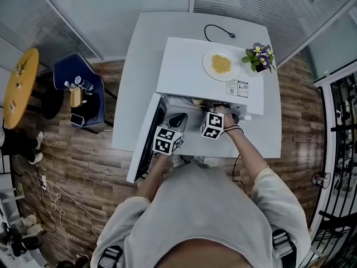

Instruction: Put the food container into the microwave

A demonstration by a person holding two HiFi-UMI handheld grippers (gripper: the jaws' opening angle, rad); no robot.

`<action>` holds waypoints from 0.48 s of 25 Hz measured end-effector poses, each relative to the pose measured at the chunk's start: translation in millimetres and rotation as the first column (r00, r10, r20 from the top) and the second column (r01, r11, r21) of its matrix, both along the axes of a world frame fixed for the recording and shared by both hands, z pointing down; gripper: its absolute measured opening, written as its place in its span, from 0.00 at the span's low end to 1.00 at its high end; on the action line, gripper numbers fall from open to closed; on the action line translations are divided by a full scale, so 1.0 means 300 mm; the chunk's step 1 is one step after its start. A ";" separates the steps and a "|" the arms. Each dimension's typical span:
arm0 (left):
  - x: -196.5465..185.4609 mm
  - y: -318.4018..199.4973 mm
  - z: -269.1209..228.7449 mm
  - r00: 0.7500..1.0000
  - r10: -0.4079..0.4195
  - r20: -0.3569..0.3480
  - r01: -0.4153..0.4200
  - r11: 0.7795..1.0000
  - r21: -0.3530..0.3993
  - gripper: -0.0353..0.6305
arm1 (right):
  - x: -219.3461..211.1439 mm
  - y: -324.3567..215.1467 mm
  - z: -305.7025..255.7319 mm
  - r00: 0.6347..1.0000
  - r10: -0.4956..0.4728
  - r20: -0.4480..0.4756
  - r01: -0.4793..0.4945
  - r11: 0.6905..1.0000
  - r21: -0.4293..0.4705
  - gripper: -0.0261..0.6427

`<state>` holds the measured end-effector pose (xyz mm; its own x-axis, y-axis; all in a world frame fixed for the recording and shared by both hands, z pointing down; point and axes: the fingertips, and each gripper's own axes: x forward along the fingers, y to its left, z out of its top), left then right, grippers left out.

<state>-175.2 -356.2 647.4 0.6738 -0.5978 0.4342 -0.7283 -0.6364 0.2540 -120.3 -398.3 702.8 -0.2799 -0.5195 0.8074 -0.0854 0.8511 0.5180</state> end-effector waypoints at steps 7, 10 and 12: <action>-0.016 0.001 0.005 1.000 -0.013 0.009 0.013 1.000 -0.009 0.07 | -0.012 -0.061 0.008 1.000 0.018 -0.007 -0.018 0.999 0.047 0.08; -0.018 0.003 0.006 1.000 -0.012 0.014 0.012 1.000 -0.008 0.07 | -0.014 -0.085 0.010 1.000 0.020 -0.009 -0.019 0.998 0.067 0.08; -0.021 0.004 0.005 1.000 -0.014 0.015 0.014 1.000 -0.009 0.07 | -0.019 -0.093 0.016 1.000 0.016 -0.013 -0.015 0.997 0.071 0.08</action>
